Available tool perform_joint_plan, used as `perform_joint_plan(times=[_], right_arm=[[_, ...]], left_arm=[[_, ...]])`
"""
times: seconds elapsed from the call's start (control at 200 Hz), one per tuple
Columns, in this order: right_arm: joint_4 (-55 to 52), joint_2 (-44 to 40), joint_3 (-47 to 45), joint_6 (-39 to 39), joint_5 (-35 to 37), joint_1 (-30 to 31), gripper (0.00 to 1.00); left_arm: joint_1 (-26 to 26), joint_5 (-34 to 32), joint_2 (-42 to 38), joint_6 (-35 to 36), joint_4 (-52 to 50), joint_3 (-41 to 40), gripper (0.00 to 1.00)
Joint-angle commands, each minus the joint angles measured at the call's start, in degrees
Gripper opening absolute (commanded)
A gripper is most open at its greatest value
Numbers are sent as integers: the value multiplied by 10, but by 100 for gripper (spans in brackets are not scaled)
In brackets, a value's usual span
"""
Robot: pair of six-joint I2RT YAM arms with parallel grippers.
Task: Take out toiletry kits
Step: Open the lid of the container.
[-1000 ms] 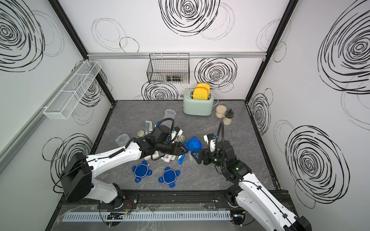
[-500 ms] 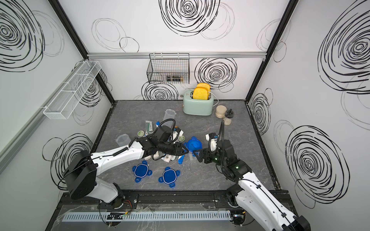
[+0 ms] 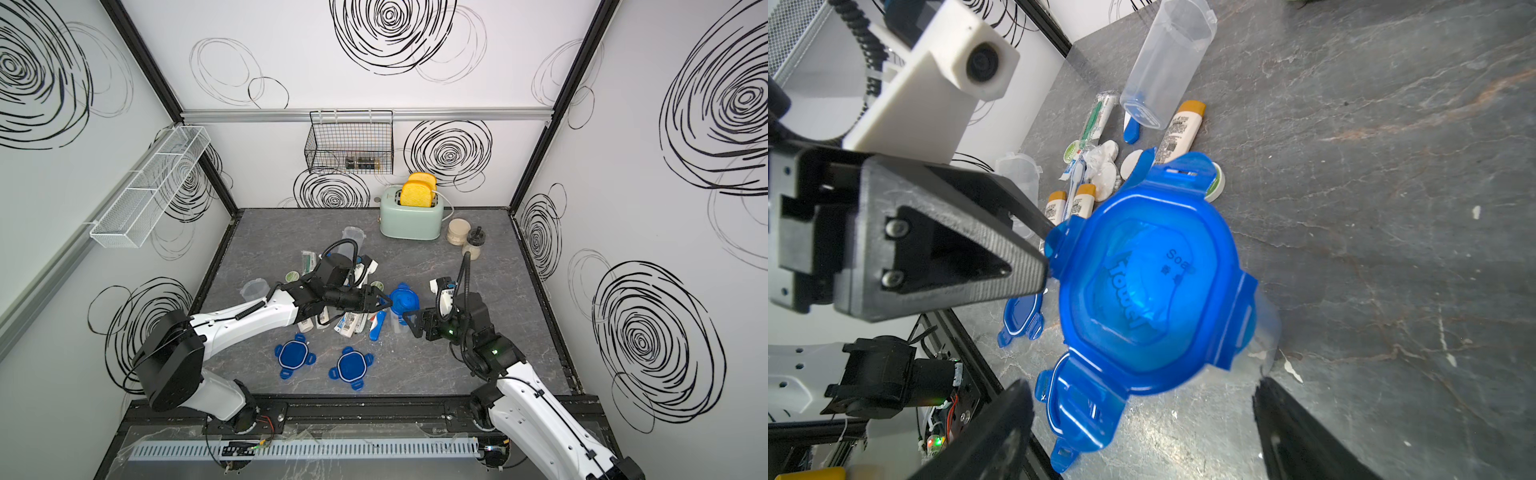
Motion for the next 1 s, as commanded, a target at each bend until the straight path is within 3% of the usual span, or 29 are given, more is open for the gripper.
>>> perform_joint_plan(times=[0.0,0.2,0.32,0.695,0.996], right_arm=[[9,-3,-6,2,-8,-3,85],[9,-3,-4,1,-8,-4,85],[11,-4,-7,2,-9,-5,85],[15,-26,-10,3,-5,-7,85],[6,-32,-6,7,12,-16,86]], left_arm=[[3,19,10,-12,40,18,34],[5,18,7,-10,35,15,16],[6,17,5,-8,34,18,10],[3,28,3,5,28,50,6],[-33,22,7,5,18,84,6]])
